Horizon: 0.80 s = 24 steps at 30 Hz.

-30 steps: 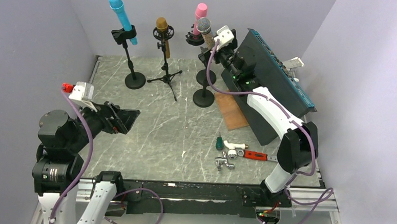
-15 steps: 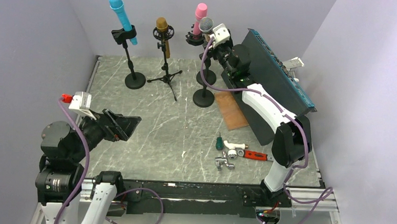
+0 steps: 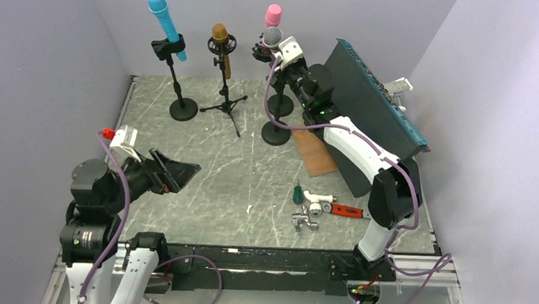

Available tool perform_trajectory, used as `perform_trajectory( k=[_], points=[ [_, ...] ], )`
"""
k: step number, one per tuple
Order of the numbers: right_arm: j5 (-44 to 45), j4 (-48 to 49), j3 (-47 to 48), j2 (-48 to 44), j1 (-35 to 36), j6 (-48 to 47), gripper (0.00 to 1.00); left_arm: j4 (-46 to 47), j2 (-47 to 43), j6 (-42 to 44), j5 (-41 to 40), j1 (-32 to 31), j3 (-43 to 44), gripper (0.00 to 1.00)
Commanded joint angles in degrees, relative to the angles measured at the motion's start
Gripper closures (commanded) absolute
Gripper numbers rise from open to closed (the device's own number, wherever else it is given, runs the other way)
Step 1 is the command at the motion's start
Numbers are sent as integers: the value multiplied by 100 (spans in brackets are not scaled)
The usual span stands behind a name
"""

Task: Remove the microphone from the stand

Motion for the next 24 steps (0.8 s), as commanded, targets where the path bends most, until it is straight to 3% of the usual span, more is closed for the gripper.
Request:
perform_trajectory(
  k=[1, 7, 15, 24],
  points=[
    [-61, -166, -11, -400, 243, 62, 93, 437, -270, -375, 232, -14, -521, 1],
    [-76, -389, -379, -916, 528, 324, 100, 818, -430, -530, 405, -13, -970, 1],
    [199, -1207, -406, -1555, 1304, 588, 100, 1374, -421, -733, 526, -43, -1434, 1],
    [811, -2121, -424, -2060, 2293, 1518, 100, 1313, -467, -822, 768, -66, -1159, 1]
  ],
)
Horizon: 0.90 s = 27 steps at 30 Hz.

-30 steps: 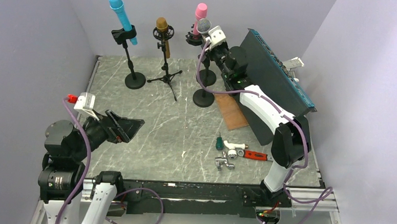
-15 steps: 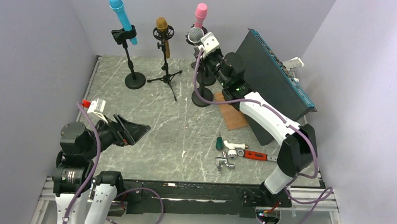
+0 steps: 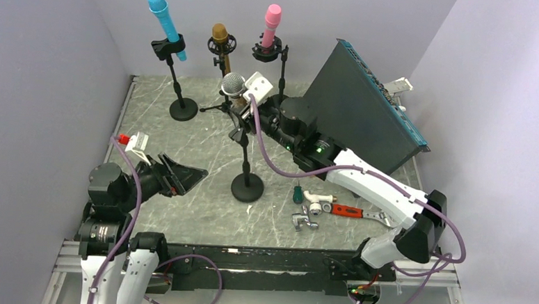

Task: Remove the microphone from the stand

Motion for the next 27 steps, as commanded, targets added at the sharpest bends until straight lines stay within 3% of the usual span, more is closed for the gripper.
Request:
perform_trajectory(
  k=[1, 7, 12, 16, 21, 27],
  points=[
    [375, -16, 6, -569, 324, 672, 100, 384, -59, -231, 303, -16, 348, 1],
    [610, -819, -110, -827, 819, 1076, 100, 819, -16, -378, 361, -12, 475, 1],
    [753, -1238, -392, -1125, 848, 1501, 100, 825, 285, -90, -250, -684, 469, 1],
    [835, -1685, -418, -1248, 848, 2005, 100, 1244, 598, 71, -1311, -1838, 348, 1],
    [978, -2328, -279, -1140, 848, 2451, 100, 1536, 1158, 630, -3634, -3967, 550, 6],
    [1049, -2867, 50, -959, 846, 2749, 100, 2212, 1550, 1459, -5040, -5277, 525, 2]
  ],
)
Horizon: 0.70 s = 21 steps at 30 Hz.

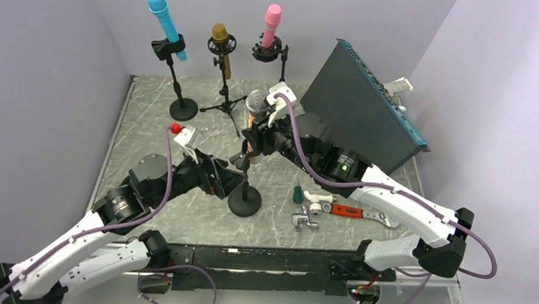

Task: Remove the microphone from the stand

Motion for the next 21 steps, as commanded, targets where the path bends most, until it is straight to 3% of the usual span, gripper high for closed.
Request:
perform_trajectory(
  k=[1, 6, 13, 15, 18, 21],
  points=[
    [48, -1051, 295, 181, 26, 536, 100, 741, 262, 1095, -1671, -668, 228, 1],
    [44, -1060, 311, 136, 30, 559, 100, 862, 578, 2365, -1775, -736, 313, 1],
    [131, -1113, 404, 134, 18, 493, 100, 577, 962, 2746, -1224, -736, 716, 1],
    [152, -1118, 431, 152, 19, 482, 100, 566, 1026, 2733, -1042, -738, 779, 6],
    [124, -1119, 452, 174, 15, 495, 100, 473, 1116, 2696, -902, -741, 847, 21],
    [75, -1103, 451, 188, 15, 521, 100, 452, 1123, 2665, -733, -736, 803, 21]
  ],
)
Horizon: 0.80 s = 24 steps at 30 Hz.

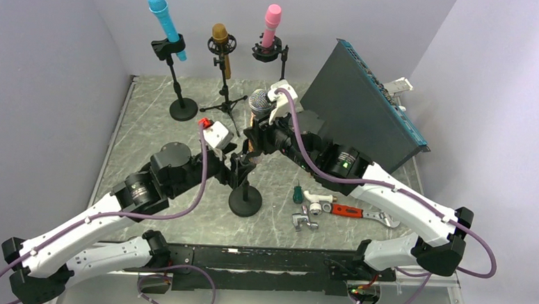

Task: Remove the microphone from the stand

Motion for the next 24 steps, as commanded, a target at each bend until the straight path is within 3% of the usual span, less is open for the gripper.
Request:
perform_trajectory(
  k=[1, 5, 9, 14, 15, 16, 17, 24],
  points=[
    [-144, -534, 102, 69, 26, 170, 100, -24, 29, 76, 398, -26, 153, 20],
    [-186, -492, 75, 71, 23, 176, 100, -204, 150, 20, 347, 3, 210, 3],
    [-168, -499, 84, 93, 21, 172, 100, -204, 195, -87, 395, 141, 188, 7],
    [-153, -481, 52, 104, 25, 189, 100, -130, 230, -191, 522, 328, 126, 38],
    [-162, -484, 62, 112, 22, 183, 100, -128, 238, -185, 524, 339, 143, 51],
    [-160, -494, 73, 120, 17, 181, 100, -153, 266, -165, 538, 367, 175, 81],
    [-130, -499, 85, 126, 22, 184, 100, -266, 291, -189, 450, 375, 220, 99],
    [576, -832, 677, 230, -91, 78, 100, -275, 203, -393, 502, 435, 135, 100]
  ],
)
